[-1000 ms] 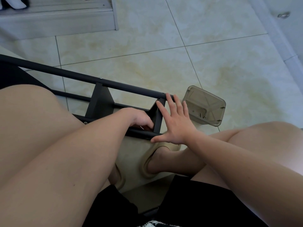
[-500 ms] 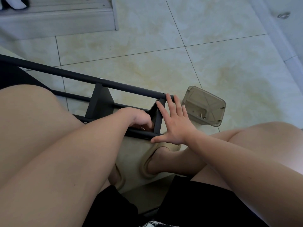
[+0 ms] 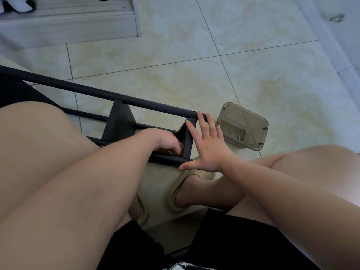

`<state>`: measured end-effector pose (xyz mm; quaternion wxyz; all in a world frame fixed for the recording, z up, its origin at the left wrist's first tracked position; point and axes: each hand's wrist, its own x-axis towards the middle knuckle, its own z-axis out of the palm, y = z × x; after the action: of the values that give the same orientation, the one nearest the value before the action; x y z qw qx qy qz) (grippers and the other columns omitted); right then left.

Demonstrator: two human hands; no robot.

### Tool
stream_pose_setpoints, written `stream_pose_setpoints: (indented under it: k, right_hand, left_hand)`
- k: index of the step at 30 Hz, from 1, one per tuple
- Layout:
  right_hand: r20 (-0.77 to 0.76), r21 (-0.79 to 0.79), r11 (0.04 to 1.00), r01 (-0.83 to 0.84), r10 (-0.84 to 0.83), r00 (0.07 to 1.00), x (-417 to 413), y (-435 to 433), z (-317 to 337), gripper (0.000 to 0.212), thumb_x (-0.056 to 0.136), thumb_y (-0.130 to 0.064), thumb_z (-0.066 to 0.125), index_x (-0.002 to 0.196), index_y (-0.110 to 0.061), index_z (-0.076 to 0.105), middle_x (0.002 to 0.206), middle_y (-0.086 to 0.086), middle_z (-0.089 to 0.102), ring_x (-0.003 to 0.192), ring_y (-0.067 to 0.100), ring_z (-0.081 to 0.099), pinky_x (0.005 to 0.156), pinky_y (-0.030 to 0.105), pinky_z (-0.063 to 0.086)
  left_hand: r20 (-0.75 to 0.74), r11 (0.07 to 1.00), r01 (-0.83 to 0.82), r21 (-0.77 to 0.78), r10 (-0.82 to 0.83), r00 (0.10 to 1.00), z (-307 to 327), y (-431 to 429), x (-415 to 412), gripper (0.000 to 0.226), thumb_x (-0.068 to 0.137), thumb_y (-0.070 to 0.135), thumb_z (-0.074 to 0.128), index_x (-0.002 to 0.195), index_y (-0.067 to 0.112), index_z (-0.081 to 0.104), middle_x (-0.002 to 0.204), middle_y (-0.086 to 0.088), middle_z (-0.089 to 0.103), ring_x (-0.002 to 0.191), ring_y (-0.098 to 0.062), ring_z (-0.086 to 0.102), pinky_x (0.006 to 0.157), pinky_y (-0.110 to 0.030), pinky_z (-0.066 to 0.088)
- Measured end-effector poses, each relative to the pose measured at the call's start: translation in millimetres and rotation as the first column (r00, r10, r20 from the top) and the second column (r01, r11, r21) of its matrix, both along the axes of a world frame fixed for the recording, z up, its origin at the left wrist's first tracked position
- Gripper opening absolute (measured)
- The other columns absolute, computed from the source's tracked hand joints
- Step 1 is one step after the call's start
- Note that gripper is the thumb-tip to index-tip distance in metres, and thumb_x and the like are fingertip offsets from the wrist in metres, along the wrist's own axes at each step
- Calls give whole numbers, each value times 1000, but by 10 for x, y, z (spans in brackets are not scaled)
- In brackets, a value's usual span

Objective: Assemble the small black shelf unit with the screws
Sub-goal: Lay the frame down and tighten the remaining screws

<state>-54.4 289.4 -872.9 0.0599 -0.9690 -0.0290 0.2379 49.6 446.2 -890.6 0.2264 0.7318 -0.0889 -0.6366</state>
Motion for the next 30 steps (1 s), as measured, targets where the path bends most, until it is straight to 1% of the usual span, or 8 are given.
stream_pose_setpoints:
  k: [2, 4, 7, 12, 17, 21, 26, 30]
  right_hand:
    - [4, -8, 1000, -4, 4, 1000, -2, 2, -1, 140, 54, -102, 38, 159, -29, -17, 159, 7, -40, 147, 35, -36, 121, 66, 1]
    - [7, -10, 1000, -8, 8, 1000, -3, -1, -4, 139, 56, -102, 41, 159, -29, -17, 159, 7, -39, 147, 35, -37, 120, 66, -1]
    - [4, -1, 1000, -8, 8, 1000, -4, -3, -5, 139, 56, -102, 40, 159, -28, -17, 159, 8, -40, 146, 35, -38, 121, 66, -2]
    - [-1, 4, 1000, -6, 6, 1000, -3, -3, 1, 139, 56, -101, 40, 159, -28, -18, 159, 7, -41, 146, 35, -38, 121, 65, -3]
    - [2, 15, 1000, 0, 0, 1000, -3, -3, -2, 139, 55, -101, 41, 159, -28, -17, 159, 7, -40, 146, 34, -38, 121, 65, -1]
    - [3, 14, 1000, -2, 2, 1000, -1, -4, -12, 139, 55, -102, 39, 159, -28, -17, 160, 7, -40, 146, 35, -38, 121, 65, -1]
    - [2, 21, 1000, 3, -3, 1000, -4, -4, -22, 139, 53, -102, 37, 159, -29, -18, 159, 7, -40, 146, 34, -39, 122, 65, 0]
    - [1, 23, 1000, 4, -4, 1000, -3, -7, -23, 140, 54, -102, 39, 158, -30, -18, 159, 6, -41, 146, 34, -38, 121, 64, 0]
  left_hand:
    - [7, 1000, -15, 11, 15, 1000, -4, -1, -11, 8, 81, 20, 66, 82, 18, 74, 78, 2, 68, 73, -20, 55, 77, -32, 44]
    - [22, 1000, -20, -1, 20, 1000, -21, -9, -15, 20, 83, 24, 68, 95, 11, 75, 88, 0, 70, 81, -20, 58, 84, -33, 46]
    - [44, 999, 8, -33, -7, 999, -20, -15, -19, 30, 86, 22, 65, 109, 5, 73, 83, 3, 69, 75, -15, 59, 75, -27, 45]
    - [27, 999, 3, -51, -1, 1000, -28, -7, -4, 24, 85, 15, 64, 106, 14, 76, 83, 1, 68, 81, -20, 60, 82, -31, 46]
    - [-72, 998, -37, -50, 33, 997, -11, -2, 14, 22, 90, 9, 59, 99, 21, 75, 67, 13, 71, 59, 0, 65, 55, -11, 45]
    - [-21, 999, -28, -15, 28, 999, -38, -34, -11, 10, 89, 19, 64, 90, 13, 72, 75, 6, 72, 71, -11, 62, 71, -24, 45]
    - [38, 1000, 27, -6, -27, 999, -65, -38, -6, 30, 88, 19, 64, 111, 3, 72, 93, -7, 65, 83, -23, 55, 83, -34, 45]
    - [-12, 999, 10, -36, -10, 1000, -68, -14, 7, 28, 87, 13, 61, 112, 7, 72, 86, -4, 64, 79, -20, 55, 78, -29, 41]
